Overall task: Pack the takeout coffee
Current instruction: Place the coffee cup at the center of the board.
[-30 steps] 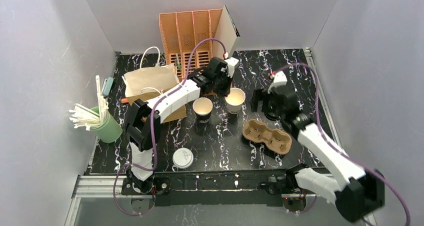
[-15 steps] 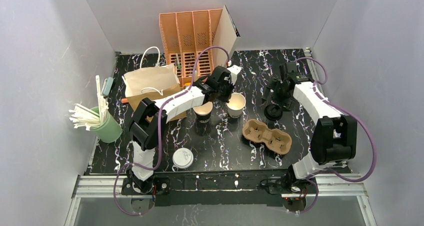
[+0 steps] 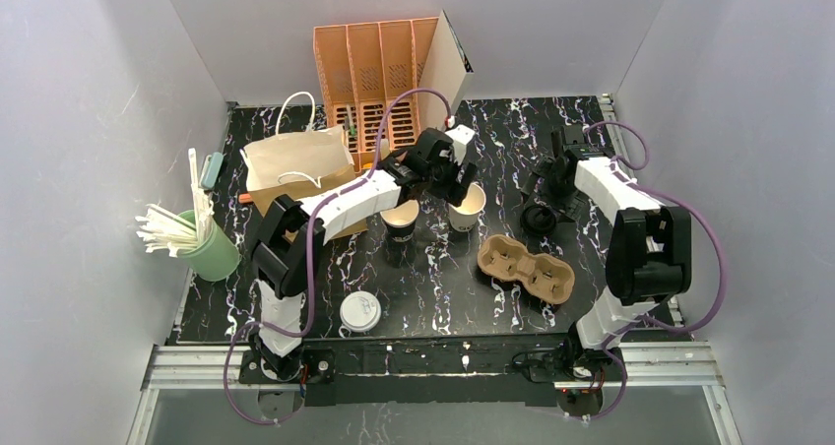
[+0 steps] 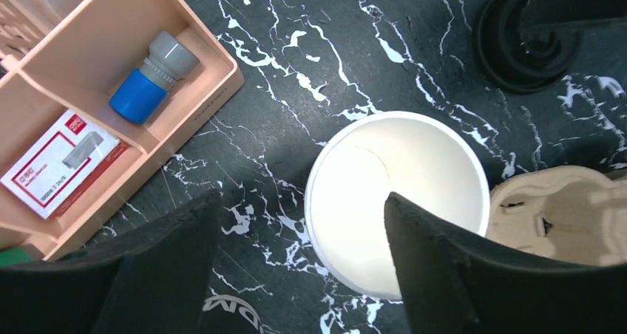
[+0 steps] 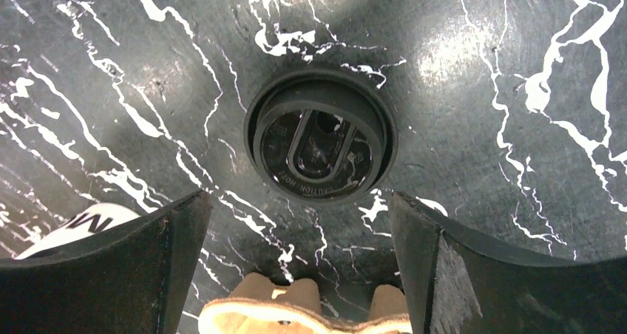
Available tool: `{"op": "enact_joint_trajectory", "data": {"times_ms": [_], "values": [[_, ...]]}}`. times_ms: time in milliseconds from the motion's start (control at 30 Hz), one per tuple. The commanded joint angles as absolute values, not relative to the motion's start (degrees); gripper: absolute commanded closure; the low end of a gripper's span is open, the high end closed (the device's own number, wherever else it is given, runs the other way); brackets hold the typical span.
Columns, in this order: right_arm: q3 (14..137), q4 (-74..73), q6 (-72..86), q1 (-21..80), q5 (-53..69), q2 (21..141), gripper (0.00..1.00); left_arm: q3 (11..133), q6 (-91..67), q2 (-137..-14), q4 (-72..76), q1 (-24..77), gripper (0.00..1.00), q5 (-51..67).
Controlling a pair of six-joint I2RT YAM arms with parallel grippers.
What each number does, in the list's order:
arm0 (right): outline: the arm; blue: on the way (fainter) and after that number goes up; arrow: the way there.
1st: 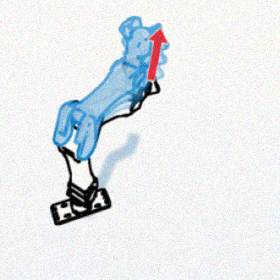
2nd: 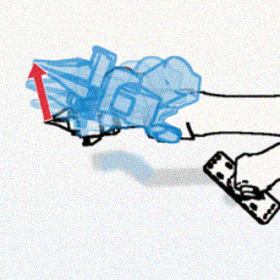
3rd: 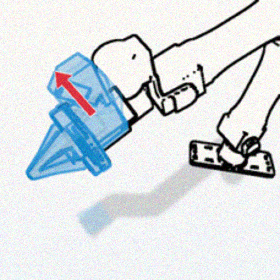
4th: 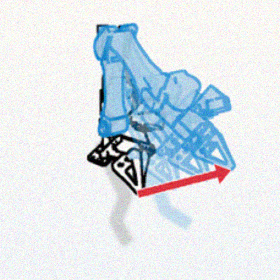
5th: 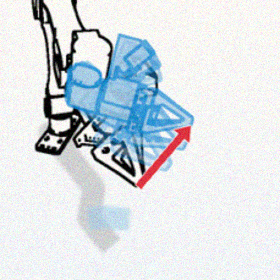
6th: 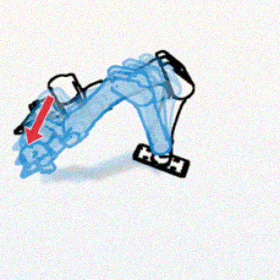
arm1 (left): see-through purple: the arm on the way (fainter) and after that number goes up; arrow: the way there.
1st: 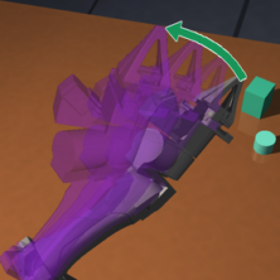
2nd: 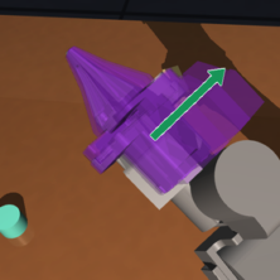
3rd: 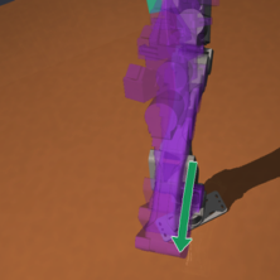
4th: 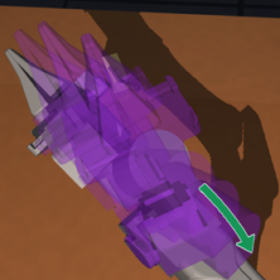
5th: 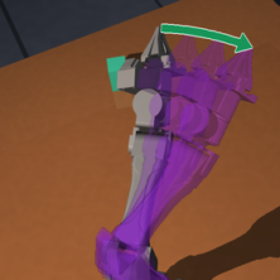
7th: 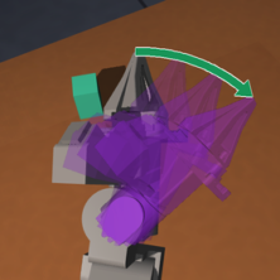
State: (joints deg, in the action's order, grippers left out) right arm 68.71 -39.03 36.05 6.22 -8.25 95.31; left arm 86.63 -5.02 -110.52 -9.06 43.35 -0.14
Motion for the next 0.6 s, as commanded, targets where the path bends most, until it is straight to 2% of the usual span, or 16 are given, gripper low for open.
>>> {"op": "enact_joint_trajectory", "data": {"times_ms": [0, 200, 400, 567], "values": [[68.6, -36.7, 37.8, 6.2, -11.1, 97.6, 0.02, 87.6, -4.0, -102.3, -9.4, 43.6, 0.18, -0.8], [69.4, -37.1, 39.1, 6.1, -12.8, 100.0, 0.05, 85.4, -5.1, -95.1, -9.8, 43.6, 0.02, -2.5], [68.6, -35.4, 39.8, 6.1, -11.8, 101.3, 0.1, 82.8, -13.0, -88.7, -12.5, 43.1, 0.02, -10.9], [69.4, -35.7, 39.9, 6.1, -11.4, 103.3, 0.14, 85.2, -16.2, -88.5, -21.1, 40.6, 0.02, -10.1]]}}
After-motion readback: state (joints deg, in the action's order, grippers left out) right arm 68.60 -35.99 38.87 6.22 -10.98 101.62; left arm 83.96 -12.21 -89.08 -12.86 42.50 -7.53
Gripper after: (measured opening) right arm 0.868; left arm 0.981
